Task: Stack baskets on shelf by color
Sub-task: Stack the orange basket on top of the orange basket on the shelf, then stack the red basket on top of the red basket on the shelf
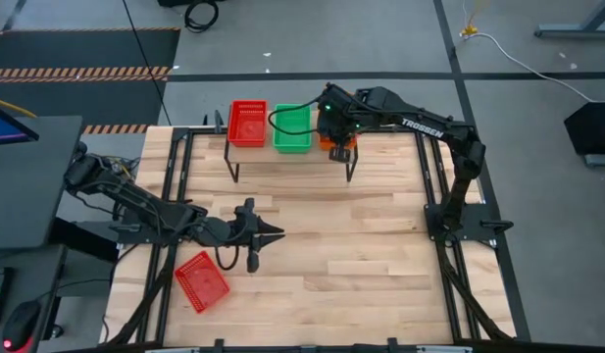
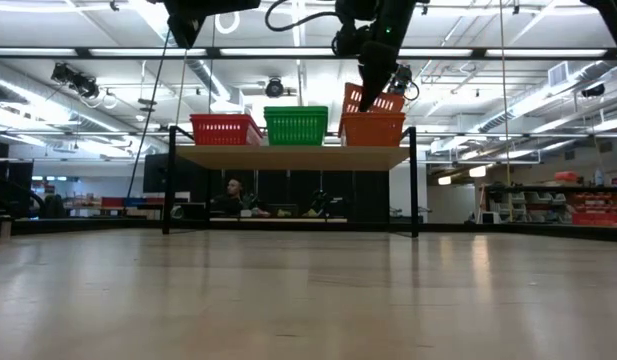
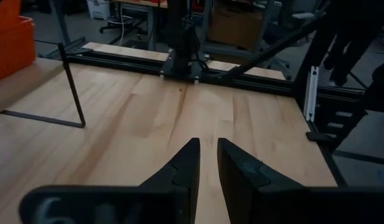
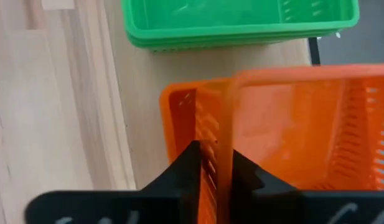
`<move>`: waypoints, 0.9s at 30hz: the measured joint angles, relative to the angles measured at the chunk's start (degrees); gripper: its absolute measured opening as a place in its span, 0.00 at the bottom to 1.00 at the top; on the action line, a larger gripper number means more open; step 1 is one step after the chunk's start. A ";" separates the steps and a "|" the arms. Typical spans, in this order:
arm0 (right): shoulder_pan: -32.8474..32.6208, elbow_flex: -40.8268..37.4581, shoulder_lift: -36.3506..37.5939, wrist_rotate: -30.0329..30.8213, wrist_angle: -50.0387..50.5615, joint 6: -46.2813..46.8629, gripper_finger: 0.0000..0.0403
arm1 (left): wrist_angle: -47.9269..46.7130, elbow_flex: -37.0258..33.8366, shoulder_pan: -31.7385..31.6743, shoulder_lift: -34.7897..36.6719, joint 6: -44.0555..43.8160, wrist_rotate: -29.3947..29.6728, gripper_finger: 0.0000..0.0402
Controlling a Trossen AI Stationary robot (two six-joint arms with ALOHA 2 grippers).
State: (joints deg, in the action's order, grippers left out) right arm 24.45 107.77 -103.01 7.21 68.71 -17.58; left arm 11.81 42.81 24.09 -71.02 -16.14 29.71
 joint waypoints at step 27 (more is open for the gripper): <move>-11.19 -0.87 2.61 -3.99 3.29 13.85 0.48 | -2.91 0.00 6.73 -0.07 -5.25 -0.04 0.15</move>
State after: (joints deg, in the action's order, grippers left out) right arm 13.26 106.90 -100.39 3.22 72.00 -3.73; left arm 8.90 42.81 30.82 -71.09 -21.40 29.67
